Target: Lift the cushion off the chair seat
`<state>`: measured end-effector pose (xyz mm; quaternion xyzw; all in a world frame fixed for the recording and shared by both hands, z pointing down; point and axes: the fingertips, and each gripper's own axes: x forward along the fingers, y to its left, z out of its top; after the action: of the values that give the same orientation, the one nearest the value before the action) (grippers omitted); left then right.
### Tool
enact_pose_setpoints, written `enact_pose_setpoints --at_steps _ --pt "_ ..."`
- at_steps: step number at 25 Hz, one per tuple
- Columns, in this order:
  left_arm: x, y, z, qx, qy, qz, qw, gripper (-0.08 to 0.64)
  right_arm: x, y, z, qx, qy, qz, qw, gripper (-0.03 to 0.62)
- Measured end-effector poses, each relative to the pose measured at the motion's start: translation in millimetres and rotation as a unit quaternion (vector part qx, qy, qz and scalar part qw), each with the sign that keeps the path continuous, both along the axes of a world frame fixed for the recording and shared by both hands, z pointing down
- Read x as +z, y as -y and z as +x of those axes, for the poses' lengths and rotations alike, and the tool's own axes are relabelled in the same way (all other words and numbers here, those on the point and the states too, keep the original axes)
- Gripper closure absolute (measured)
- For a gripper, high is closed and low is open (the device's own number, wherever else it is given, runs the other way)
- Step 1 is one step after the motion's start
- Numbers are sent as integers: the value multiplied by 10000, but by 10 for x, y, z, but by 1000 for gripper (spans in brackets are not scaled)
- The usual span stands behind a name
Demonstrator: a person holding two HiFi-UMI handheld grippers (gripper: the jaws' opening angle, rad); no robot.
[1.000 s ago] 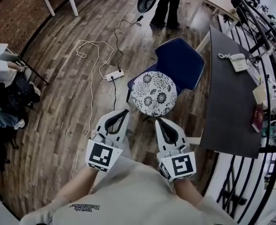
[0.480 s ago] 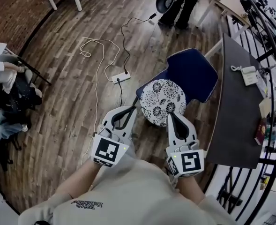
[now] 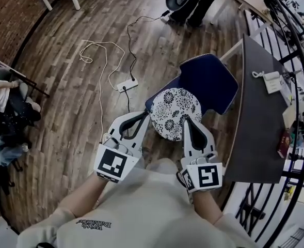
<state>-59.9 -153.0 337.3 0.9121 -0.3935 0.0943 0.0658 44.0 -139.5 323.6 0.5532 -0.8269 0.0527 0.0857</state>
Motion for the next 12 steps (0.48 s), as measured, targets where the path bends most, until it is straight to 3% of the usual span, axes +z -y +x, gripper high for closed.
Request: enact_pose_setpoints --at_steps 4,12 --pt "-5 35 102 -115 64 19 9999 555 -36 70 161 4 64 42 10000 589" --pt "97 61 228 -361 250 -84 9990 555 151 203 225 -667 149 -204 9975 589"
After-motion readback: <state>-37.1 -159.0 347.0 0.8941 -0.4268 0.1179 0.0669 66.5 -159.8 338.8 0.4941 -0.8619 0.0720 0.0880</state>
